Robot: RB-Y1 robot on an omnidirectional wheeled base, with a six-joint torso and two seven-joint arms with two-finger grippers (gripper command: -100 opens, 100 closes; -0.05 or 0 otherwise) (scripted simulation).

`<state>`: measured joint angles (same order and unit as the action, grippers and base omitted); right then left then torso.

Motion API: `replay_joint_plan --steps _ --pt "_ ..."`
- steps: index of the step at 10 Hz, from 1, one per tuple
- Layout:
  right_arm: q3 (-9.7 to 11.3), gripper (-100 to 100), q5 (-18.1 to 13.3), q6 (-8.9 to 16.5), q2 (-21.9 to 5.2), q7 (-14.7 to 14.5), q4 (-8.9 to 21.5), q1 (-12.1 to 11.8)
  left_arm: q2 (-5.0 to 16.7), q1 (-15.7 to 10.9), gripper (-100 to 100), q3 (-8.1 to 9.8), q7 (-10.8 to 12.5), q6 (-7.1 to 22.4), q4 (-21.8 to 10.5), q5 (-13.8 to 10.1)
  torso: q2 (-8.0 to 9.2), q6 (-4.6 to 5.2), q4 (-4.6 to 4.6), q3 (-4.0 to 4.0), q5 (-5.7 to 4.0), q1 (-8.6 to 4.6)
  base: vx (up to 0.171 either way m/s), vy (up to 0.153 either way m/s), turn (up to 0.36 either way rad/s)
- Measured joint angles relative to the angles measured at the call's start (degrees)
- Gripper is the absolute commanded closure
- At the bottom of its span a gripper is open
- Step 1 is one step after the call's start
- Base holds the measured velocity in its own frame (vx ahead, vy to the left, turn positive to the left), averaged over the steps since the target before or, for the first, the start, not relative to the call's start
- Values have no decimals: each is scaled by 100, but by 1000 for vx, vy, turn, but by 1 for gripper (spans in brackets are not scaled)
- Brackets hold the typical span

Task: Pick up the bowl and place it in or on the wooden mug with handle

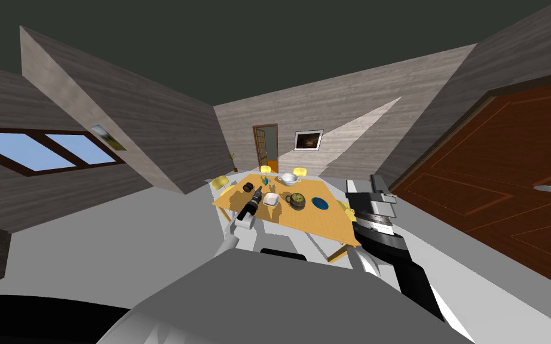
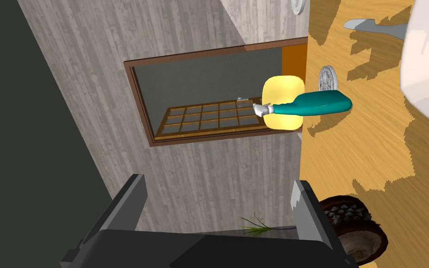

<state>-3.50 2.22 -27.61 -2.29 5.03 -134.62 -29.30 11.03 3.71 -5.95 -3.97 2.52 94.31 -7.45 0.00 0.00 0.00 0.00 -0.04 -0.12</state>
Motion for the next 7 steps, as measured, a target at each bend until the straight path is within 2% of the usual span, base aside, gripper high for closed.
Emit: replay_joint_plan --steps 7 --pt "-1 0 0 0 0 0 0 0 -49 -332 -100 0 127 496 -842 61 -2 -3 -1 -1 3 14 6 -6 -39"
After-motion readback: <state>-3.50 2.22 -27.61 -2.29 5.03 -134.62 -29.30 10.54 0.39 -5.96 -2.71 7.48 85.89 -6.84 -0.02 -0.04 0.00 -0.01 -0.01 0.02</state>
